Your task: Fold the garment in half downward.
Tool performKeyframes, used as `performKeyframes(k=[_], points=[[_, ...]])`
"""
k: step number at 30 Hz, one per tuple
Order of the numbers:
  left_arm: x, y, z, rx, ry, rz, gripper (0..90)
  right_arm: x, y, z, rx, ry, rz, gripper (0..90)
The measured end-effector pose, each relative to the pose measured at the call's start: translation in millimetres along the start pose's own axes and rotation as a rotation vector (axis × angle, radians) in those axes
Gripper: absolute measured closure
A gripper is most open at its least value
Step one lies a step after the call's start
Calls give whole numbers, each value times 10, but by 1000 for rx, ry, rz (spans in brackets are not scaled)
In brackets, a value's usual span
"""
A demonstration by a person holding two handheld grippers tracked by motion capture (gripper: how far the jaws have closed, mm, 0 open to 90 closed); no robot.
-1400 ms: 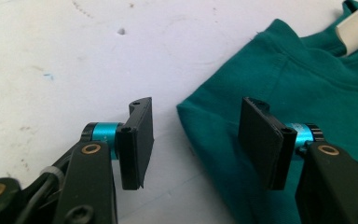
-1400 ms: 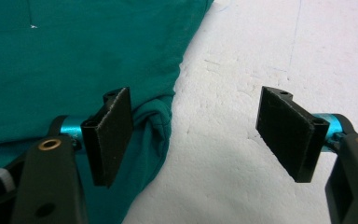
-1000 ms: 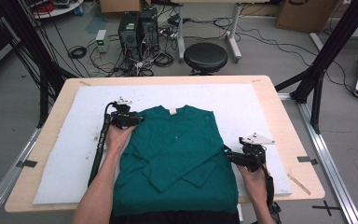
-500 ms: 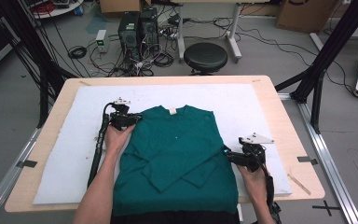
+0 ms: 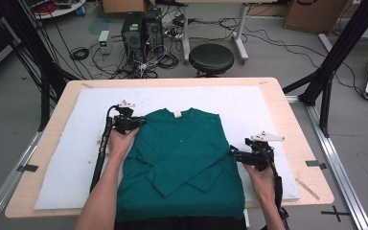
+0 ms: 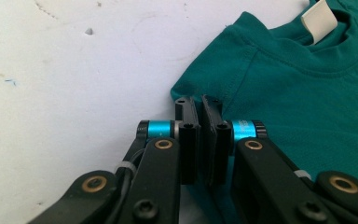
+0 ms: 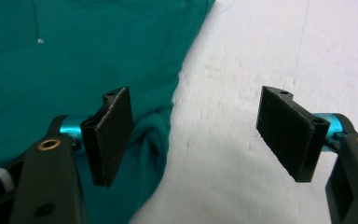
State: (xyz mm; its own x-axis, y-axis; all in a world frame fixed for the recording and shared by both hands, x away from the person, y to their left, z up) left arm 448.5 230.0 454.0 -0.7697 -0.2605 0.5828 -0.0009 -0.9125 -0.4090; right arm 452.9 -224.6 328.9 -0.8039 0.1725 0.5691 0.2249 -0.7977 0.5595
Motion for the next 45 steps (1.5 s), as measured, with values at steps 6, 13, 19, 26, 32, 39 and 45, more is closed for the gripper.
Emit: performKeyframes(k=[6,13,19,26,32,39,45], points=[[0,3,1,4,0,2,856,279,49,85,-5,-11,-8,273],[0,3,3,5,0,-1,855,636,134,358,31,-88,-8,276],[0,2,4,6,1,-2,855,867,222,669,46,-133,19,290],[0,6,3,8,1,2,854,992,286,992,8,-206,-3,294],[0,6,4,10,1,1,854,1036,269,1174,25,-251,-18,328],[0,6,4,11,1,2,853,983,275,1250,27,-282,4,372],[0,6,4,10,0,1,853,979,257,1242,28,-294,-28,463]])
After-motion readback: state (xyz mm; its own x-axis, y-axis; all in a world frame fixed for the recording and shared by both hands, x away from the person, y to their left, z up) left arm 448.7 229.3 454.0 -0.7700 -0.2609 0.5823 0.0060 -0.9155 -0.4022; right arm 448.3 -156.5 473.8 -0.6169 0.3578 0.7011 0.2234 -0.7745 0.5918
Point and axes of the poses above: each handheld gripper's, and its own axes: z roughly forward along the jaws, x roughly out of its top, y roughly to its right, the point moved 1 cm from there along z, roughly forward along the jaws, and after that the axes turned 9 degrees about x, right-handed, at the moved point
